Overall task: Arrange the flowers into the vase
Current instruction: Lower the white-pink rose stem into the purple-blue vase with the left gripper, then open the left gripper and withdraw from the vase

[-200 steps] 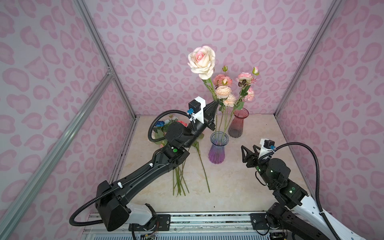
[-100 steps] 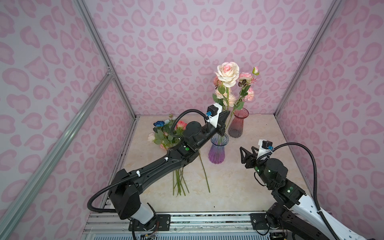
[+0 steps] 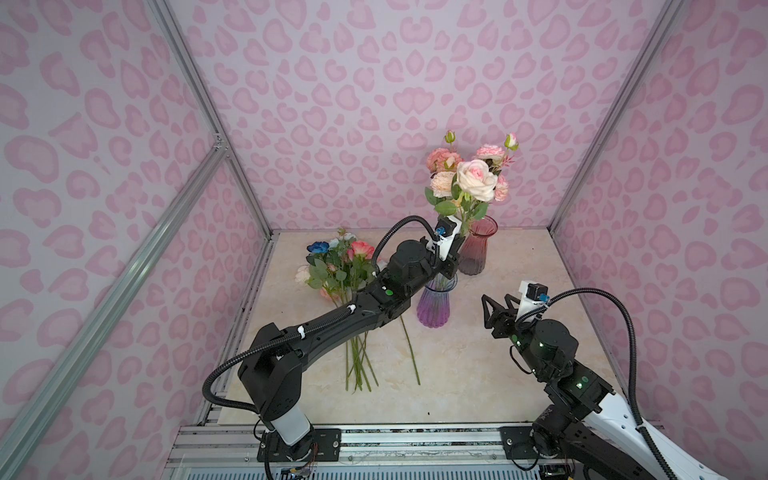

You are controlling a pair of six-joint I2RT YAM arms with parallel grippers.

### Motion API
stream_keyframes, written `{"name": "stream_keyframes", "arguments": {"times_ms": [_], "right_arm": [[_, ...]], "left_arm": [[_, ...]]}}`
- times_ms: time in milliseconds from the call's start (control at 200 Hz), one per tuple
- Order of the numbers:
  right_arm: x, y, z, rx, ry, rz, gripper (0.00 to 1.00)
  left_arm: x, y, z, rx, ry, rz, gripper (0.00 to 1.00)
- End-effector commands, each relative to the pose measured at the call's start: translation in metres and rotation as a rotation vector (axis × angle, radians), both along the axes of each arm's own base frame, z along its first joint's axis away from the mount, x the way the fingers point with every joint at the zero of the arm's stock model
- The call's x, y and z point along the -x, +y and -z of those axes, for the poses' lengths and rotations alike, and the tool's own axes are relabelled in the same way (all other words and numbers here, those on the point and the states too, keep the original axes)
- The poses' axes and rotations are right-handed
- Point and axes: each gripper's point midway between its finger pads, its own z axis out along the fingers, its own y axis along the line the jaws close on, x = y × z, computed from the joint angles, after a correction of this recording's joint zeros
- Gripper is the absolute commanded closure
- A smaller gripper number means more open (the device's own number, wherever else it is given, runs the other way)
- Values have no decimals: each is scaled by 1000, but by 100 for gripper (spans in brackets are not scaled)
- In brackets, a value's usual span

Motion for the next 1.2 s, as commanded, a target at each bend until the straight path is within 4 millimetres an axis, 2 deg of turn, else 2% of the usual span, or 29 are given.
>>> {"name": "stream_keyframes", "arguments": {"times_ms": [0,170,210,285,310,330,390,550,645,695,705,720,980,1075,1195], "right_arm": [[0,2,1,-8,-1,-6,29],[-1,3,2,-18,-1,-7,29],[-1,3,1,-18,-1,-10,29],[-2,4,1,-12,3,-10,29],[-2,3,1,-12,3,-10,29],[-2,3,1,-13,3,-9,29],[-2,3,1,-20,1,-8,29],[-2,5,1,-15,5,-14,29],[-2,5,1,-16,2,-16,29],[-2,6,1,-13,4,-22,29],[-2,6,1,-12,4,-22,29],[-2,6,1,-11,5,-22,29],[-2,13,-5,-27,-5,-56,28],[-2,14,-6,-32,-6,-63,28],[-1,19,-8,-31,-6,-86,29]], "left_arm": [[-3,0,8,-49,-20,-33,84],[-4,-1,17,-87,-8,-50,76],[-6,0,19,-93,-1,-63,71],[-9,3,19,-104,15,-86,69],[-10,5,19,-101,18,-96,65],[-11,5,20,-101,22,-101,58],[-11,6,20,-107,29,-104,51],[-6,10,22,-113,50,-99,43],[0,16,17,-99,52,-93,42],[4,20,6,-74,40,-92,43],[4,21,15,-88,52,-92,43],[5,22,18,-88,57,-93,43],[20,41,14,-45,71,-96,45],[25,53,6,-24,60,-119,46],[29,71,7,-30,62,-169,46]]}}
